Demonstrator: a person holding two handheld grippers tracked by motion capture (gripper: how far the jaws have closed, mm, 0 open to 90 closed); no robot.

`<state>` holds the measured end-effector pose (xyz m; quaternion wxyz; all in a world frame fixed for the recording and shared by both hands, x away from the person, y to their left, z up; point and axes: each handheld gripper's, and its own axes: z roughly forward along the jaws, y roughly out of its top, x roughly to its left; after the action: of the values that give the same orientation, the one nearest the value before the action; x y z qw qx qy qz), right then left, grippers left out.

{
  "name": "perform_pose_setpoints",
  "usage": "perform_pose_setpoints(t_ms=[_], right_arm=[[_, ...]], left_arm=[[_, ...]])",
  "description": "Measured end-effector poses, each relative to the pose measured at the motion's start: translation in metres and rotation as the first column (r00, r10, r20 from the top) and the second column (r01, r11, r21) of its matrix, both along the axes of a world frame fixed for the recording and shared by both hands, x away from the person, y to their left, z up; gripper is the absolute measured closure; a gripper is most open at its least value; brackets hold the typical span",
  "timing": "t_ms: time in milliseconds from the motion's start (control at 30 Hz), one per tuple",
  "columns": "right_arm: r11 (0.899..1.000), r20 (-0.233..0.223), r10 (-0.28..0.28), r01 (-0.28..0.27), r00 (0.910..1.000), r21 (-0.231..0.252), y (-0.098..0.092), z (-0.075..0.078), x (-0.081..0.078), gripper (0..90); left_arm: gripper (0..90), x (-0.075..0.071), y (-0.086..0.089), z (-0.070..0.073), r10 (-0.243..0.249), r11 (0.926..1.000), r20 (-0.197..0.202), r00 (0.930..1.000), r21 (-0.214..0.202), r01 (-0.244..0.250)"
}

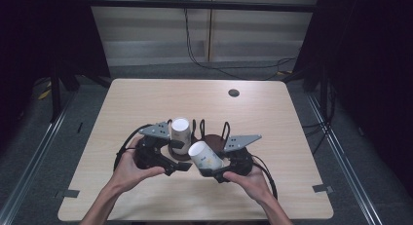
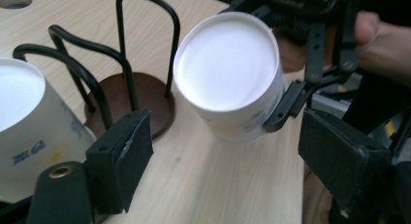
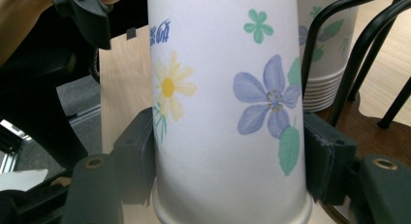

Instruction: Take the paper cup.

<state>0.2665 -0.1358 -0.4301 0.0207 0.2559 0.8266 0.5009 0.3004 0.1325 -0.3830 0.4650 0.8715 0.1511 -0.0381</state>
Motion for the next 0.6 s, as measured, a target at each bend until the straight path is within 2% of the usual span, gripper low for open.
perform_pose_setpoints(t_ms=[67, 167, 233, 333, 467, 600], right_arm=[[1.0, 0.003, -0.008, 0.008, 1.0, -0.027, -0.001, 0.002, 0.0, 32.3], [0.999, -0.001, -0.011, 0.011, 0.9999, -0.035, -0.004, 0.006, 0.0, 32.3], [0.999, -0.004, -0.005, 0.005, 1.0, -0.043, -0.006, 0.007, 0.001, 32.3], [0.997, -0.013, 0.01, -0.01, 0.9999, -0.07, -0.006, 0.008, 0.001, 32.3], [0.992, -0.015, 0.012, -0.014, 0.9998, -0.125, -0.004, 0.007, 0.001, 31.9], [0.984, -0.028, 0.015, -0.02, 0.9995, -0.175, -0.004, 0.007, 0.002, 31.8]], left_arm=[[19.6, -0.001, 0.0, -0.002, -0.002, 0.9999, 0.001, 1.0, 0.013, 0.002], [19.7, -0.001, 0.0, -0.007, 0.002, 0.9996, 0.004, 1.0, 0.027, -0.002], [20.0, -0.001, -0.001, -0.009, 0.004, 0.9989, 0.009, 1.0, 0.047, -0.004], [21.2, -0.002, -0.002, -0.01, 0.002, 0.9986, 0.014, 0.9999, 0.052, -0.003], [22.7, -0.003, -0.004, -0.012, -0.008, 0.9958, 0.028, 0.9996, 0.091, 0.005], [22.9, -0.001, -0.006, -0.015, -0.016, 0.9953, 0.022, 0.9996, 0.095, 0.014]])
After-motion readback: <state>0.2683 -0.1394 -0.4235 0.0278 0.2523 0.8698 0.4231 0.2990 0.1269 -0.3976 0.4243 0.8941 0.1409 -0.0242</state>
